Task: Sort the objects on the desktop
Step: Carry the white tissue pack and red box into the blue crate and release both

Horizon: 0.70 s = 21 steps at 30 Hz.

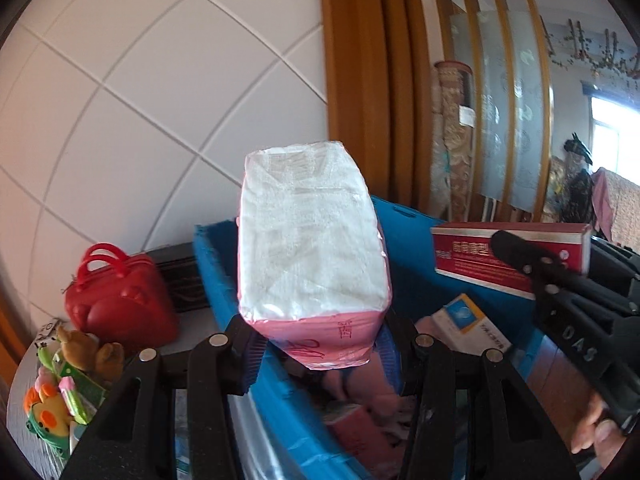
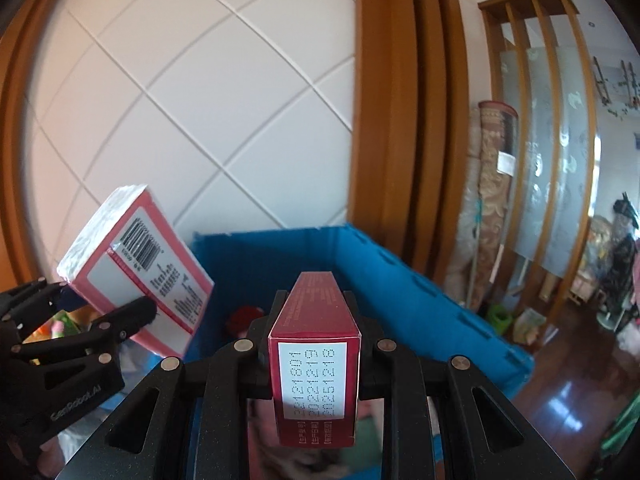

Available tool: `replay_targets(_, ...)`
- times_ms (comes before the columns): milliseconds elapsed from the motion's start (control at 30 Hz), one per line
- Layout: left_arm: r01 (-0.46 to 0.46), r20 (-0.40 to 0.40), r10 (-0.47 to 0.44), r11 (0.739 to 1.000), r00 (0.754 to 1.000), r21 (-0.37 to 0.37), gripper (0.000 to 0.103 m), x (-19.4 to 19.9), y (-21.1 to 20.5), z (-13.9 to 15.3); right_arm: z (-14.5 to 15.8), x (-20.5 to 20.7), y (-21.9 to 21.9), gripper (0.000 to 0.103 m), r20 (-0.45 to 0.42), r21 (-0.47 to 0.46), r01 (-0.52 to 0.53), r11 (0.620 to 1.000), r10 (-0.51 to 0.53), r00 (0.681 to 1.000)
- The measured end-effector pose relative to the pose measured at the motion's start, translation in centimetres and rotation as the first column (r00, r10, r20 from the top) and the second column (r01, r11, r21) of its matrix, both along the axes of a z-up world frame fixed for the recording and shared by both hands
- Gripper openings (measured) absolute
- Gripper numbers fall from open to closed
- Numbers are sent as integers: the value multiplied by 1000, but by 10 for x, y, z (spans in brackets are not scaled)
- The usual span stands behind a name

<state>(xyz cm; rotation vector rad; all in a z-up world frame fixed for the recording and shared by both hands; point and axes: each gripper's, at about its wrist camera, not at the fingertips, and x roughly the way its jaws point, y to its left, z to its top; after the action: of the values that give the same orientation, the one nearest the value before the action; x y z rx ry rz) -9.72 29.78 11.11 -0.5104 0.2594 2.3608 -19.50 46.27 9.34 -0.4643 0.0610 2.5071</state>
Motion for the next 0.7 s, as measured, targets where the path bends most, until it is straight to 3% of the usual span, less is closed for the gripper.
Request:
replay_targets(267,25,77,-16,993,997,-116,47,3,66,-17,-23,6,56,24,55,-54,-5,999,8,998)
replay_targets(700,-16,117,34,988,992,-153,48,-3,88,-30,-47,-6,91,24,122,-90,-29,996,40,992)
